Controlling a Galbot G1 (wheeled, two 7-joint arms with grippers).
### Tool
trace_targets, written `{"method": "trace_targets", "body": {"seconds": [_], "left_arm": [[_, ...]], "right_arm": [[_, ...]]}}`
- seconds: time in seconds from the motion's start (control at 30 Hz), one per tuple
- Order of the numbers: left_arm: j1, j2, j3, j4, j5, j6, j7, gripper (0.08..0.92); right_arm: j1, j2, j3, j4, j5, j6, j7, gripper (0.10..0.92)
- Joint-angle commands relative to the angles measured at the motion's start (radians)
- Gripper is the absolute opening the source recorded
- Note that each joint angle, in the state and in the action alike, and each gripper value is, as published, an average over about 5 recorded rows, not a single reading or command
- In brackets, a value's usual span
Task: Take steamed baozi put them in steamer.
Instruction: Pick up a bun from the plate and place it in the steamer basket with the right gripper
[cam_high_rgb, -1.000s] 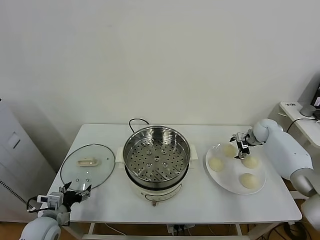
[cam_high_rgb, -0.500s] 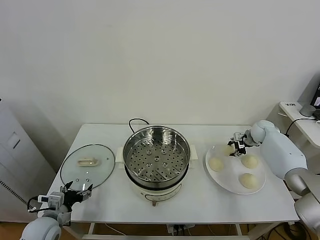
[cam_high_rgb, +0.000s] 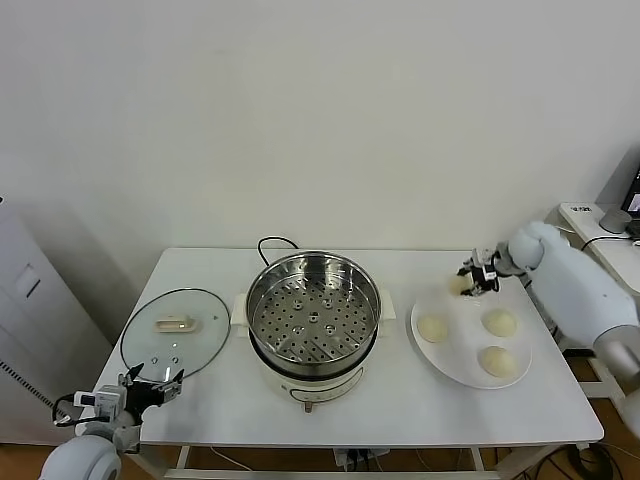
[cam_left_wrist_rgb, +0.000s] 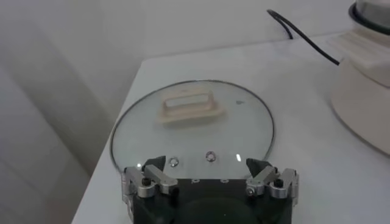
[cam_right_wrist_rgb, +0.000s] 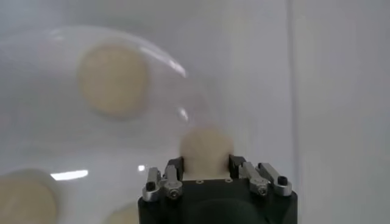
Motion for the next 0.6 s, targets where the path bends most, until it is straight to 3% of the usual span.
{"method": "trace_targets", "body": {"seconds": [0.03,0.4,0.6], "left_arm": [[0.0,-0.001,0.002,-0.002,0.001,0.001,-0.001,0.823],[0.0,0.009,0.013,-0.012,0.005,0.003,-0.001,0.823],[-0.004,0.014,0.022,-0.012,0.006,0.002,-0.001,0.823]], "right_arm": [[0.205,-0.09,-0.224,0.221,0.217,0.006,-0.028,0.475],[0.441,0.143,-0.401,0.218,0.374,0.255,-0.134,0.484],[0.439,0.365,-0.381,0.068,0.314,0.567,-0.238,0.487]]}}
